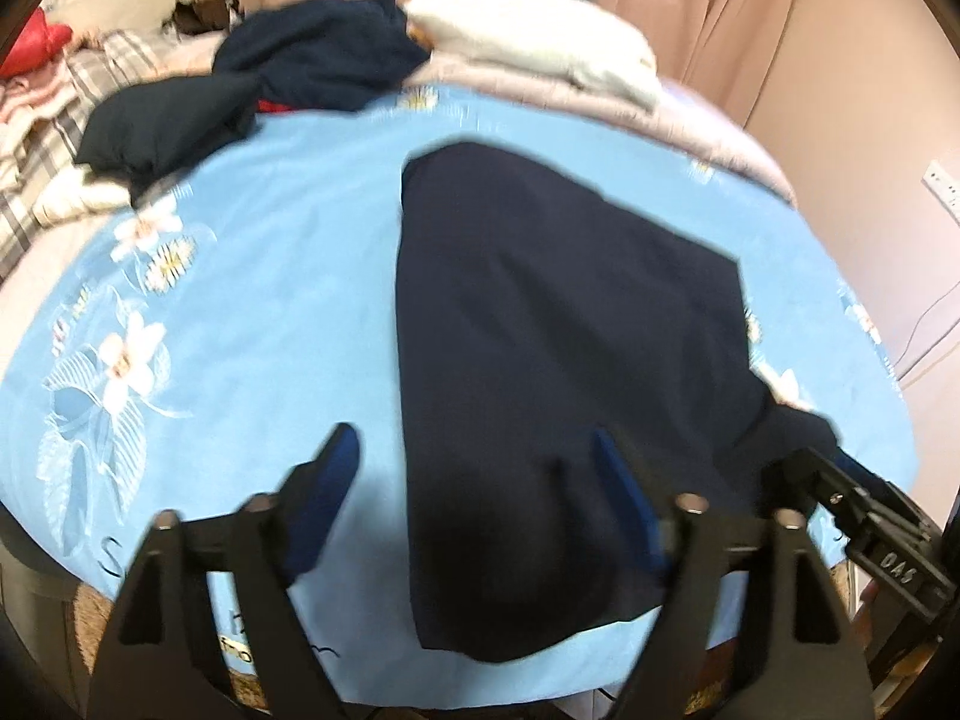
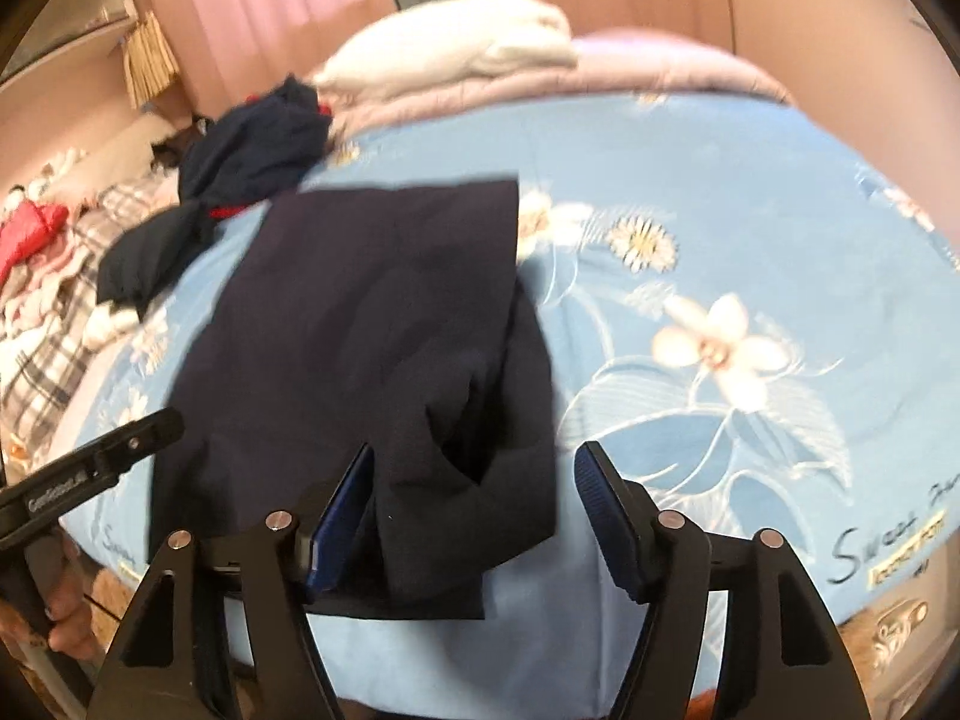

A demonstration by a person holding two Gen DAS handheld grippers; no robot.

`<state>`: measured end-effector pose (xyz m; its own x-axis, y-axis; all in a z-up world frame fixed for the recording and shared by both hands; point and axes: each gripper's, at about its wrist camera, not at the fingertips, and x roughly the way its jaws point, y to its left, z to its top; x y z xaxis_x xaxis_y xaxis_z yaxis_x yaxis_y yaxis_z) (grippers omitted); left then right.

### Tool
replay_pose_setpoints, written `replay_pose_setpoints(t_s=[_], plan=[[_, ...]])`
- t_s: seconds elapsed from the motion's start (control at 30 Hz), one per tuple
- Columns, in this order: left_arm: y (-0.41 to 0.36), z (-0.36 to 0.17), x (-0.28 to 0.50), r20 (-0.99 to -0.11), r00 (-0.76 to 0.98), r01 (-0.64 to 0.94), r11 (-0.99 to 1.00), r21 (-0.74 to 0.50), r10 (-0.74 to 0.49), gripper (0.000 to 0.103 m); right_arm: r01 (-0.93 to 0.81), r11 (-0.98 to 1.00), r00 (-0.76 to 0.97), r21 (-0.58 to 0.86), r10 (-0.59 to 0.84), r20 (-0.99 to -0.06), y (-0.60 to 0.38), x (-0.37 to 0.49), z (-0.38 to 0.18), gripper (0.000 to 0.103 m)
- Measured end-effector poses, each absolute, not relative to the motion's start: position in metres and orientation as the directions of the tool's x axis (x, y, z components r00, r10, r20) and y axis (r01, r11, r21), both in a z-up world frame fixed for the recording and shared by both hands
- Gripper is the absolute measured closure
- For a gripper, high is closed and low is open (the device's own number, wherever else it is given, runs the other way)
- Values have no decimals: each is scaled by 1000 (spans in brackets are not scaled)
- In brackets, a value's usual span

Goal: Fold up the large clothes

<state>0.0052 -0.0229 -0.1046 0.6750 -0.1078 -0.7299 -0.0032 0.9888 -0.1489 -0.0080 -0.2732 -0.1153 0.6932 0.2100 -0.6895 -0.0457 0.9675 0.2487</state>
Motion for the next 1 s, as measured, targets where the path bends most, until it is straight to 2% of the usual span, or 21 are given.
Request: replay_pose_setpoints(t_s=[0.03,0.1,0.17,0.23,0.37,0.57,0.8,1.0], plan=[[-23,-97,1,-714,692,-1,990,-141,-101,19,-45,966,710,255,210,-672,-275,-11,-108,16],[-22,-85,-8,-690,719,1,992,-122,-86,14,-53,964,746,260,212,-631,-278,-16,-94,9],[-22,-71,-18,-656,751,2,994,-110,-74,0,-74,966,780,247,210,-589,-277,-21,-78,7],[-19,-59,-27,-626,776,6,994,-109,-73,0,-101,969,811,226,212,-546,-273,-26,-59,1],[-17,-39,-40,-585,809,4,995,-99,-61,0,-158,967,849,201,237,-473,-263,-30,-31,1],[-15,-38,-45,-596,801,7,996,-94,-62,0,-209,958,869,198,275,-412,-247,-34,-16,1],[-14,-50,-39,-628,774,14,994,-106,-78,0,-169,968,863,183,235,-447,-239,-36,-34,1],[-14,-49,-40,-621,779,23,992,-121,-93,0,-137,983,866,125,180,-467,-237,-40,-35,1]])
